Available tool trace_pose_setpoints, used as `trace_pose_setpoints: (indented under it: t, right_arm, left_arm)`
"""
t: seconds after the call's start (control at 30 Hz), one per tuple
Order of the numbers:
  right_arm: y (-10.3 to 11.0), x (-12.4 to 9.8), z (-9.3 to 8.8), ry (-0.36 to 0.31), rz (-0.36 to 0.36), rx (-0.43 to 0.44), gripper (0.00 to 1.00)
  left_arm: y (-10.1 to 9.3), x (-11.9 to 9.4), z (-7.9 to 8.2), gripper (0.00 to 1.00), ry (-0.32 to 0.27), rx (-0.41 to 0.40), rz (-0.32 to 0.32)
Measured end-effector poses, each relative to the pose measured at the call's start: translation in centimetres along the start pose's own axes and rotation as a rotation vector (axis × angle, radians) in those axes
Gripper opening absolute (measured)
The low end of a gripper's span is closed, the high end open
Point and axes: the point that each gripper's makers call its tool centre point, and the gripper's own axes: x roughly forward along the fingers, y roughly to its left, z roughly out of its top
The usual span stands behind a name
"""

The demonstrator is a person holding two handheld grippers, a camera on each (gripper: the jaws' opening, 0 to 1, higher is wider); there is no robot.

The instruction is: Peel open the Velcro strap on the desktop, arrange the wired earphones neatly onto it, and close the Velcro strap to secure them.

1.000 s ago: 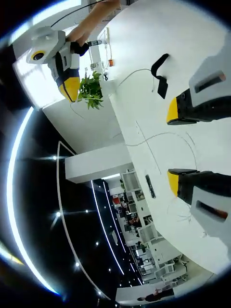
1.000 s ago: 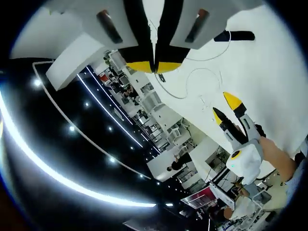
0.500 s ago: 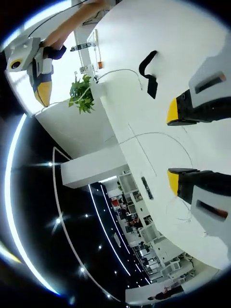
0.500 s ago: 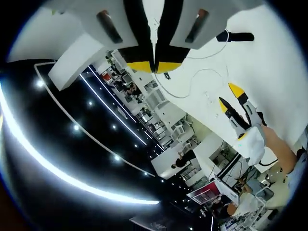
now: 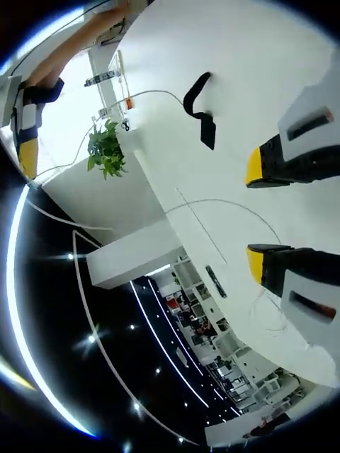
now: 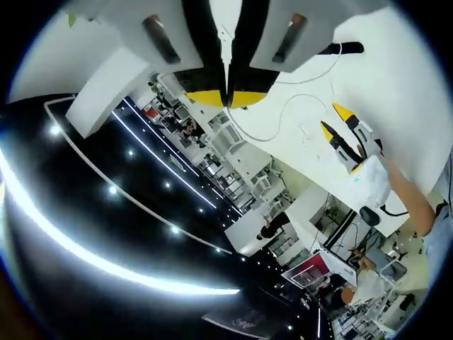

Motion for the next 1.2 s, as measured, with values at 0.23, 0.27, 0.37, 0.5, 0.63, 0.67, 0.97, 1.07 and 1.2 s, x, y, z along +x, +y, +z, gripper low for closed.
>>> trace_pose_setpoints:
  t: [0.23,0.27,0.37,0.5,0.63,0.67,0.97,1.07,1.2]
  right_arm:
    - [-0.2,-0.6,1.1,-0.028,0.016,0.043,0.03]
    - [-0.2,-0.7,1.2,-0.033,0.015,0.045,0.03]
    - [-0.3,-0.9,1.5,-0.037,0.013,0.043,0.03]
    - [-0.1,-0.8,1.6,-0.045,0.022,0.049,0.03]
    - [0.1,-0.6,1.7,-0.057,0.03,0.05,0.03]
    - [0.1,-0.6,1.7,-0.057,0.03,0.049,0.03]
    - [0.2,-0.4,1.7,-0.065,0.038,0.053,0.03]
    - [0.0,-0.4,1.6,-0.067,0.032,0.053,0.03]
    - [0.0,-0.3,1.5,-0.062,0.032,0.054,0.03]
  left_arm:
    - [-0.2,0.6,-0.5,0.3,0.017,0.08,0.017]
    - [-0.2,0.6,-0.5,0.3,0.018,0.081,0.016]
    - [-0.4,0.7,-0.7,0.29,0.022,0.097,0.014]
    - [-0.4,0.9,-0.7,0.28,0.023,0.139,0.027]
    - [-0.2,0.8,-0.5,0.26,0.016,0.17,0.045]
    - [-0.2,0.8,-0.5,0.25,0.015,0.171,0.045]
    - [0.0,1.0,-0.7,0.21,0.024,0.172,0.043]
    - [0.0,1.0,-0.8,0.2,0.027,0.179,0.045]
    - [0.0,1.0,-0.8,0.18,0.027,0.191,0.045]
